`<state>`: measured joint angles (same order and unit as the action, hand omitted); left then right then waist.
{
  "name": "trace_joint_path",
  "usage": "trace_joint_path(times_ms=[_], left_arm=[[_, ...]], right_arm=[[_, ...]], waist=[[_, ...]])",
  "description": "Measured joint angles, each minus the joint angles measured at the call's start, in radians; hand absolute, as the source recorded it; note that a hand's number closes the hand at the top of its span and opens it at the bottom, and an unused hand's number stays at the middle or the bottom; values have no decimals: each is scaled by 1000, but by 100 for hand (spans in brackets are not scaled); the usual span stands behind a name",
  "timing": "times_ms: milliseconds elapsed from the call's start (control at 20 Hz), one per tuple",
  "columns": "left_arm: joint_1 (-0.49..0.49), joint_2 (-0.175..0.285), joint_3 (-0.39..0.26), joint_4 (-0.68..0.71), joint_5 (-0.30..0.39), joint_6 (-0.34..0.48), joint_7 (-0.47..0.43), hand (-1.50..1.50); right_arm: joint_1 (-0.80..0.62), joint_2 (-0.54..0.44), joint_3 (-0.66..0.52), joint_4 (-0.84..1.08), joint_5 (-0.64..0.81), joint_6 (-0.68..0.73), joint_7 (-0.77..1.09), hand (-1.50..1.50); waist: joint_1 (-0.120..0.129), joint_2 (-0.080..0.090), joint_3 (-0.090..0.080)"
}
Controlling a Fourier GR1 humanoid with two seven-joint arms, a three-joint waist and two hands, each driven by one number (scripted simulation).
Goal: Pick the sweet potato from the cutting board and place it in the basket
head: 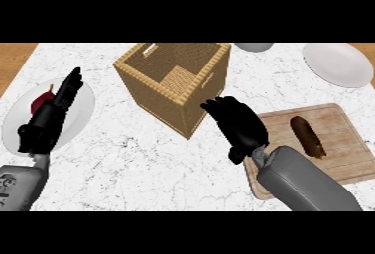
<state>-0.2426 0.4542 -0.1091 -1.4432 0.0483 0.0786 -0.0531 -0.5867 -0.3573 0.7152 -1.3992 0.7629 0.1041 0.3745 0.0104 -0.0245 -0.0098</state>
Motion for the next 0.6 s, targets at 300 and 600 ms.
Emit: trace_joint_path(times_ms=[300, 600], left_arm=[[-1, 0, -1, -16, -5, 4, 14, 0], [23, 7, 12, -55, -3, 0, 24, 0]], right_arm=[[-164, -36, 63, 5, -9, 452, 172, -150], [-273, 32, -1, 18, -115, 799, 334, -150]], waist=[[-1, 3, 1], [-6, 11, 6]])
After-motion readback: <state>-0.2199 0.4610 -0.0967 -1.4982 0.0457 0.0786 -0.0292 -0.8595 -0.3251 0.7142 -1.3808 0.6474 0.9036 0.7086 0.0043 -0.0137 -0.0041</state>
